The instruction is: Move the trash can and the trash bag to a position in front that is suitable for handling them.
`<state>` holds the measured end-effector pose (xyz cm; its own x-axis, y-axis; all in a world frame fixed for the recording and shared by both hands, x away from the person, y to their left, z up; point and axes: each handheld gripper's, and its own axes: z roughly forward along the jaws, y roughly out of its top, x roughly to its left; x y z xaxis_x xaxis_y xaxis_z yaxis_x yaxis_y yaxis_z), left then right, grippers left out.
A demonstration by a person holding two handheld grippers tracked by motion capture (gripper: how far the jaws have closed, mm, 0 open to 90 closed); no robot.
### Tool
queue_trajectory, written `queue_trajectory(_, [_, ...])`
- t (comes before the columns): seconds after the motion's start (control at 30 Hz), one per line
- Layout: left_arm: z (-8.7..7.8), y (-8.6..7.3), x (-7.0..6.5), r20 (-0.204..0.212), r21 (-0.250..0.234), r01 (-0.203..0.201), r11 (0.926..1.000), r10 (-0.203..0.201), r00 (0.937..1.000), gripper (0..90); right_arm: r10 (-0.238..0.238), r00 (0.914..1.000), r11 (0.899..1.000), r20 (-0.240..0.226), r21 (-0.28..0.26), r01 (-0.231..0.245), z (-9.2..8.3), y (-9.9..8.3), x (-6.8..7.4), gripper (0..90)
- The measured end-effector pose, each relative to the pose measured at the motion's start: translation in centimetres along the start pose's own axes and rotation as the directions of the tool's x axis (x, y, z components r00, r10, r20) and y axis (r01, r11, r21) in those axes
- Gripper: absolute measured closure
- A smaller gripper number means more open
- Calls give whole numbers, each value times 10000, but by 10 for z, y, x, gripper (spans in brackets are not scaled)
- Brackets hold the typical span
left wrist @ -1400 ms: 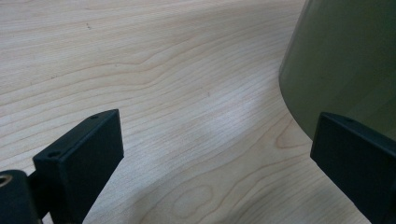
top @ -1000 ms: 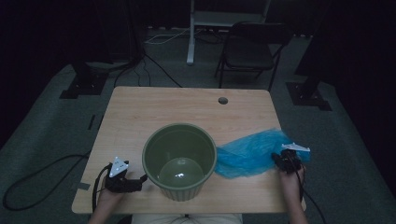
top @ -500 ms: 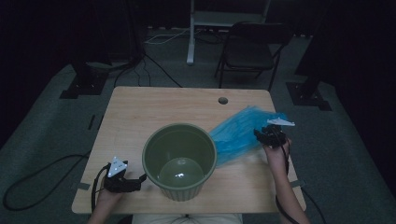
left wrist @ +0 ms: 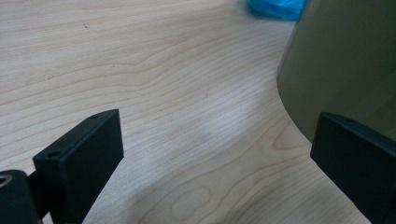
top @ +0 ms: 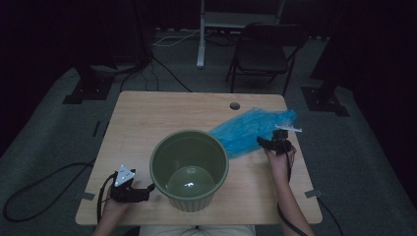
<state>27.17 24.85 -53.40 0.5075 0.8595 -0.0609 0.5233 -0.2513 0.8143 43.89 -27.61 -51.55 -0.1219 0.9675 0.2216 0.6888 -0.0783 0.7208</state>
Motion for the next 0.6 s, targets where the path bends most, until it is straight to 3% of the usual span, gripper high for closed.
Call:
queue_trajectory(0.17, [-2,0,2,-32,-55,27,10000,-27,10000,31,-200,9937,9993,1100,350,163,26,0,9,217])
queue_trajectory(0.23, [-3,-1,3,-75,-69,42,10000,-42,10000,31,-137,9924,9987,1219,513,74,34,-4,10,218])
queue_trajectory(0.33, [-3,-1,3,-76,-75,39,10000,-39,10000,31,-713,9800,9968,1859,497,631,38,-8,17,261])
queue_trajectory(0.37, [-3,-1,3,-80,-48,31,10000,-31,10000,31,-931,9740,9952,2064,473,851,39,-9,19,330])
queue_trajectory(0.47, [-3,-1,2,-45,-28,-12,10000,12,10000,31,-1048,9765,9945,1883,184,1032,38,-10,20,595])
queue_trajectory(0.53, [-2,-1,1,-36,-7,-56,10000,56,10000,31,-1065,9811,9943,1616,179,1050,38,-9,21,752])
queue_trajectory(0.6, [-2,-1,1,-7,-12,-44,10000,44,10000,31,-903,9904,9957,1042,280,879,38,-7,18,886])
